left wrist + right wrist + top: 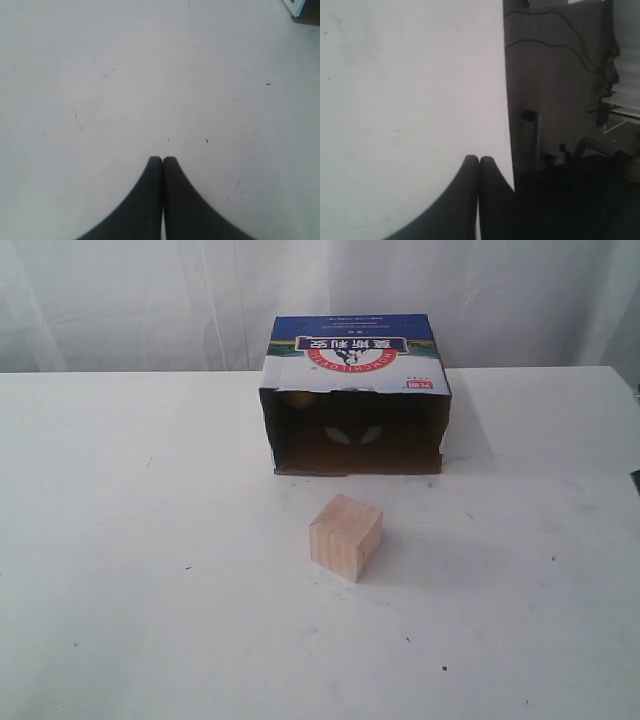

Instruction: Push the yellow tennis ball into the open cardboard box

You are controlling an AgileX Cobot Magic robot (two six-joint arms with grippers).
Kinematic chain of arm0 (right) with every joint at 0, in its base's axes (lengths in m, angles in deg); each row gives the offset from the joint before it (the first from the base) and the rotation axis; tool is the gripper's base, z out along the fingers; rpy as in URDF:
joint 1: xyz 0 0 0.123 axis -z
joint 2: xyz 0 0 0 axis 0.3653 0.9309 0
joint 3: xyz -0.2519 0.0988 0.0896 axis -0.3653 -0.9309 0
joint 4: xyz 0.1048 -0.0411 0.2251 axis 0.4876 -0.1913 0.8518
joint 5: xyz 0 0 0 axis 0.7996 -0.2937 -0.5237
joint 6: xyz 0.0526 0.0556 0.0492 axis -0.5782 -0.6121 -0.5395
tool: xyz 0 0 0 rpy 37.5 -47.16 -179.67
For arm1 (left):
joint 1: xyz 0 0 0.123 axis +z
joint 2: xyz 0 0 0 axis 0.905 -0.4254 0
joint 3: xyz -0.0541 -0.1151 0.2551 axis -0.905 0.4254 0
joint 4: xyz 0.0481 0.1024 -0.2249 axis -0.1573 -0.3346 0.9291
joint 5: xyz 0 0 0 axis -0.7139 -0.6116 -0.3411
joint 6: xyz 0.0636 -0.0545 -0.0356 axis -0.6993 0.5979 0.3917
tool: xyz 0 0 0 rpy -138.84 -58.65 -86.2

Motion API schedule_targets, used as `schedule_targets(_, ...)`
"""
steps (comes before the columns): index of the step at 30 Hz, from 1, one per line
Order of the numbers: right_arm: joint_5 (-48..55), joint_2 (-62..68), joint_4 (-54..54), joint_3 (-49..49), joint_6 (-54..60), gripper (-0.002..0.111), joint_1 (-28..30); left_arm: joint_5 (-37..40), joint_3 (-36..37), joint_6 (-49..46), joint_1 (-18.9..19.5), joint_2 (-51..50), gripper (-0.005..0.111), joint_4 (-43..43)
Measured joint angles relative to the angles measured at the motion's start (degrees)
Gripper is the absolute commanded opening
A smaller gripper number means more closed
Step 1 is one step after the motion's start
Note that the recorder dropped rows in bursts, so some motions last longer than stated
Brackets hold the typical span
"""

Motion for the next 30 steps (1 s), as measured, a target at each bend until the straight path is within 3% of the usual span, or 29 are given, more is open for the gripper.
schedule_targets(4,-4.9,-9.1,3.4,-4.0,-1.4,0.000,1.1,0.0,0.0,0.0,0.0,0.0,0.000,0.0)
schedule_targets(11,-29.4,-31.6,4.2,-13.6,-2.7,0.000,1.1,0.0,0.0,0.0,0.0,0.0,0.000,0.0)
schedule_targets(19,-26.0,-41.5,3.6,-19.9,-2.8,0.000,1.2,0.0,0.0,0.0,0.0,0.0,0.000,0.0)
schedule_targets(30,-37.4,-62.4,3.9,-21.7,-4.3,0.000,1.2,0.0,0.0,0.0,0.0,0.0,0.000,0.0)
